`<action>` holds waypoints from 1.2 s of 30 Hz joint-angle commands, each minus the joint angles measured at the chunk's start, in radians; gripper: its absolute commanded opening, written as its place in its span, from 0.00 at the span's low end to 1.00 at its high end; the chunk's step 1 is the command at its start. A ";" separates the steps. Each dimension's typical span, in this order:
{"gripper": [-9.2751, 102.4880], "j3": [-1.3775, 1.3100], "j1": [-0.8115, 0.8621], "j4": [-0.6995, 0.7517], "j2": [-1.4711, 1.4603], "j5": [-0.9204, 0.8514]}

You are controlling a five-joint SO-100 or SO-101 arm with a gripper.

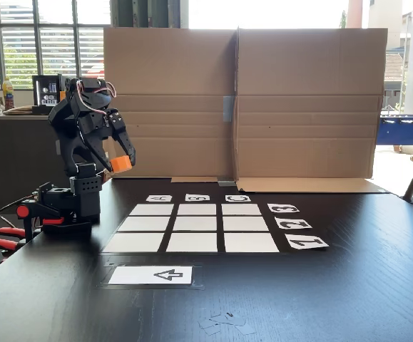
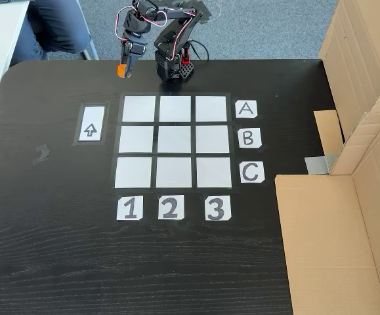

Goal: Pick up the round, orange token and place it in the grid on square A1.

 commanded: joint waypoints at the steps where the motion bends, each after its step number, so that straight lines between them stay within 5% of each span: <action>1: 0.18 0.072 -0.034 -0.015 0.028 -0.008; 36: 0.18 0.377 -0.097 -0.420 -0.336 -0.011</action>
